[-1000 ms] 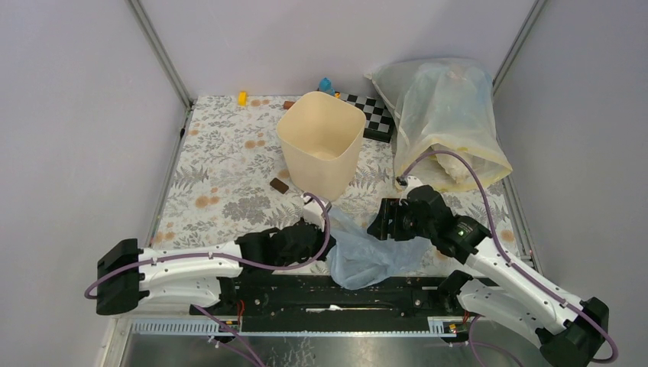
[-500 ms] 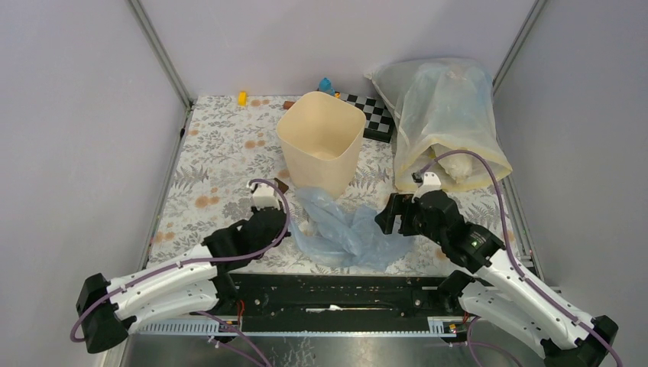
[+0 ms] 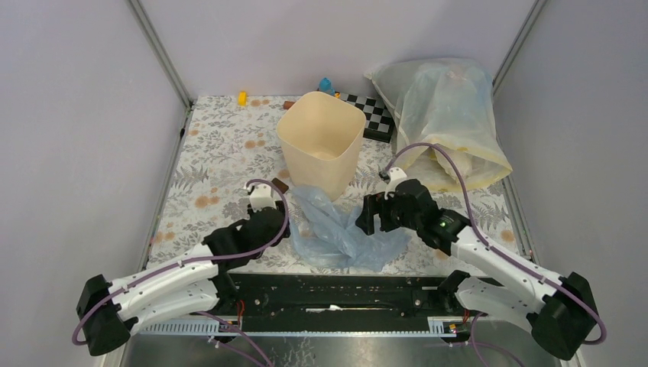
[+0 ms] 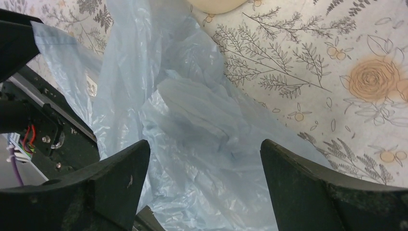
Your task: Put the trash bags into the trash bin
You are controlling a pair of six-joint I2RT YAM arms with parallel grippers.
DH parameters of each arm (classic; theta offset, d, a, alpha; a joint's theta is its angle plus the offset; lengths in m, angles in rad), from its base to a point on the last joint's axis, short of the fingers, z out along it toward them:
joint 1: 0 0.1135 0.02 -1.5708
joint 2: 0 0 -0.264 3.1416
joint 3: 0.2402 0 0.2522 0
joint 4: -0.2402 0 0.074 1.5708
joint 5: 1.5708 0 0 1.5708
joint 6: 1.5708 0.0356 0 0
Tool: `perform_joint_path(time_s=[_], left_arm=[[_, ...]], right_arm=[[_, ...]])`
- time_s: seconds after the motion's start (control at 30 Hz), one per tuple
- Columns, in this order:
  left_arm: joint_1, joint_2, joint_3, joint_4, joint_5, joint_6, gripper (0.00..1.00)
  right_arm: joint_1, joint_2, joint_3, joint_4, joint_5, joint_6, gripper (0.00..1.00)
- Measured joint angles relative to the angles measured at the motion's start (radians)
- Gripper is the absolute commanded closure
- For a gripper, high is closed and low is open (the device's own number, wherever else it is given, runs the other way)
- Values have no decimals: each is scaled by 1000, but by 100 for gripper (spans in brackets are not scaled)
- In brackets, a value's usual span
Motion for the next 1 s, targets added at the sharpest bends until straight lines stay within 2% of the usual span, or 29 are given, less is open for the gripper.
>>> perform_joint_path(time_s=[0.13,0.23,0.27,0.37,0.43,0.5,0.7,1.0], left_arm=[[0,-35,30,-52,8,-17,34],[0,-71,92,-100,15,-29,29],[1,-78,114,-106,18,-30,27],[1,-89,187,-127,32,-41,16],[1,-90,225,-143,33,-50,7],[1,-90,254,-163,29,-66,3],[2,-92,275,-187,18,-134,7],[3,-78,104,93,261,-286,6]], right_arm=[[1,68,10,40,-30,-41,18],[1,109,24,53,-34,-64,31],[1,119,29,58,-34,-70,38],[1,139,40,68,-33,-86,78],[1,140,40,77,-32,-90,94],[1,138,40,89,-29,-89,98],[1,70,39,104,-17,-73,100],[1,-54,-16,172,-38,-44,100]])
